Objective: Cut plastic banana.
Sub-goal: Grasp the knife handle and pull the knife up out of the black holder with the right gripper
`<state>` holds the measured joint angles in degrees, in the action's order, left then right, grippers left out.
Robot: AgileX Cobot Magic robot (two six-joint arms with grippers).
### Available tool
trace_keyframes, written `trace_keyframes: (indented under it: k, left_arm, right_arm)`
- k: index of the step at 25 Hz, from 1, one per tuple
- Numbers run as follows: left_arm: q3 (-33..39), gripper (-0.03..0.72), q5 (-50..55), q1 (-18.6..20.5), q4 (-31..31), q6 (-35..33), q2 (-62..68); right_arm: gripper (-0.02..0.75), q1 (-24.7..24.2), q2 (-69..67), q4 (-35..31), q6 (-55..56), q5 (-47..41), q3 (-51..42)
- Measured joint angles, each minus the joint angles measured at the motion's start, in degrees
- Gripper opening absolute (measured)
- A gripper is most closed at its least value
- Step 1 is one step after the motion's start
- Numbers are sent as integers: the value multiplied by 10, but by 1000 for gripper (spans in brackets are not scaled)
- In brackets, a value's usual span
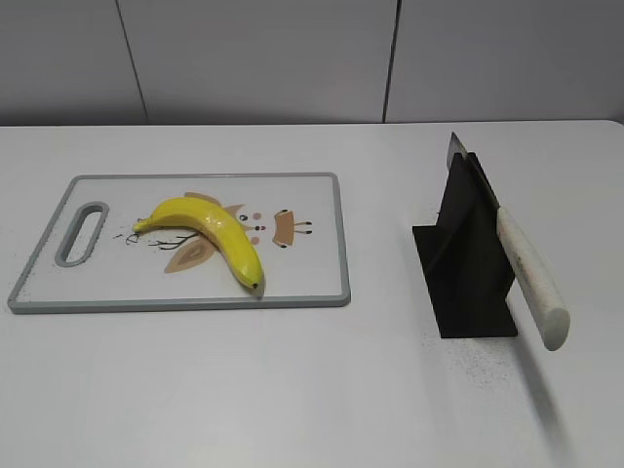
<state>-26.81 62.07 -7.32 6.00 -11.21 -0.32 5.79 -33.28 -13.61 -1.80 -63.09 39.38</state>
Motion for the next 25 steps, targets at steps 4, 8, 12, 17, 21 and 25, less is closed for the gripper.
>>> trace_keyframes:
  k: [4,8,12,17,21,25]
  left_arm:
    - [0,461,0,0,0,0,0]
    - [0,461,0,0,0,0,0]
    - [0,461,0,0,0,0,0]
    - [0,461,0,0,0,0,0]
    - [0,461,0,0,0,0,0]
    - [0,461,0,0,0,0,0]
  right_arm:
    - [489,0,-95,-42,0,-34,46]
    - [489,0,-189,-61,0,-63,102]
    - [469,0,-281,-63,0,-63,158]
    - [424,44,-376,-60,1,-62,213]
    - [405,112,-442,11,59,-62,237]
    - [403,144,-498,50,111,-58,241]
